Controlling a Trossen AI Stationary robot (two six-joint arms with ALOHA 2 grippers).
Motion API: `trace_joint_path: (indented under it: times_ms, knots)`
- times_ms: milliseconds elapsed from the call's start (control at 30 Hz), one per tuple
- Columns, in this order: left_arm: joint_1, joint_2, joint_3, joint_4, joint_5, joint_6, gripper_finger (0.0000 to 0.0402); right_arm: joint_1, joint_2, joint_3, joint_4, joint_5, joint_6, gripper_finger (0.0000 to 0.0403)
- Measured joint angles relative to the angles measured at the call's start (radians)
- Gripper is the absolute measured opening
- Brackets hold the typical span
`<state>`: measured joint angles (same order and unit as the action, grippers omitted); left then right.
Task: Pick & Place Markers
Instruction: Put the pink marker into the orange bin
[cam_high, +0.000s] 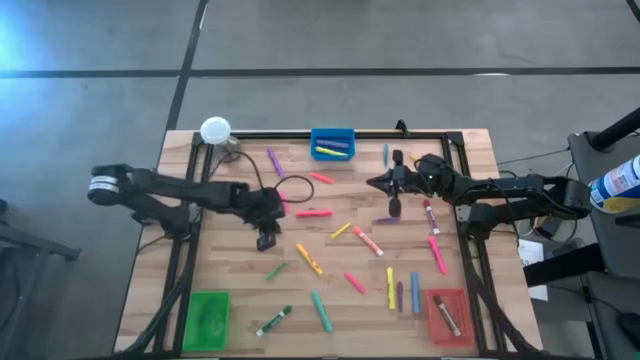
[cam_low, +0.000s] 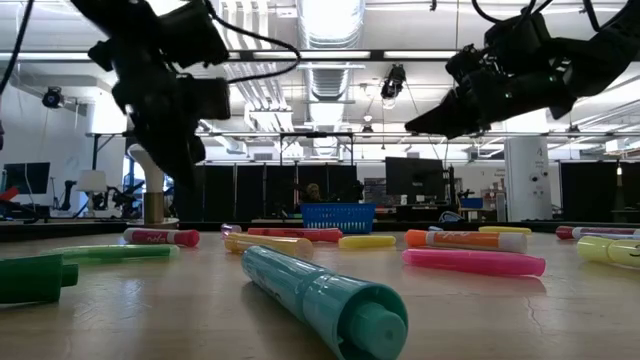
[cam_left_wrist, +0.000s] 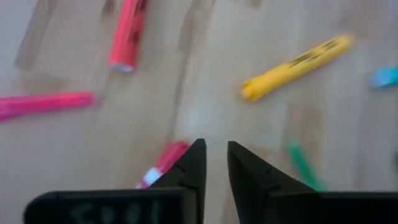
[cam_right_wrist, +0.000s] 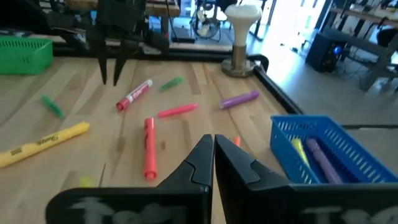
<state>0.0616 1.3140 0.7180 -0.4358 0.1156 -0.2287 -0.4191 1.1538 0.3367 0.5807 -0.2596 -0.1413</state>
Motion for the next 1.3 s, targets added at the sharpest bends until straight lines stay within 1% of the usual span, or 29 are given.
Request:
trace_joint_path:
  times_ms: [100, 233, 400, 567, 767, 967, 1133, 1233, 1300]
  knots:
    - [0.000, 0.059, 0.017, -0.044, -0.047, 0.039, 0.0082, 0.001, 0.000, -0.003, -0.006, 0.000, 0.000, 0.0008]
    - [-0.003, 0.126, 0.018, -0.046, -0.053, 0.086, 0.0087, 0.003, 0.000, -0.004, -0.009, -0.003, 0.000, 0.0008]
    - [-0.004, 0.167, 0.022, -0.035, -0.083, 0.153, 0.0088, 0.003, 0.000, -0.005, -0.009, -0.003, 0.000, 0.0008]
    - [-0.003, 0.191, 0.022, -0.036, -0.078, 0.176, 0.0088, 0.003, 0.000, -0.005, -0.009, -0.003, 0.008, 0.0008]
    - [-0.003, 0.203, 0.017, -0.032, -0.079, 0.158, 0.0085, 0.003, 0.000, -0.005, -0.007, -0.002, 0.028, 0.0008]
    - [-0.003, 0.168, 0.010, -0.014, -0.083, 0.069, 0.0057, 0.003, 0.000, -0.005, -0.007, -0.002, 0.084, 0.0008]
    - [-0.004, 0.119, 0.011, 0.148, -0.153, -0.007, 0.0052, 0.003, 0.000, -0.006, -0.001, -0.002, 0.166, 0.0009]
    - [-0.003, 0.109, 0.010, 0.333, -0.159, -0.034, 0.0053, 0.006, 0.000, -0.006, -0.001, -0.002, 0.211, 0.0013]
    - [-0.004, 0.108, 0.000, 0.507, -0.163, -0.036, 0.0053, 0.025, 0.002, -0.006, 0.002, 0.001, 0.226, 0.0021]
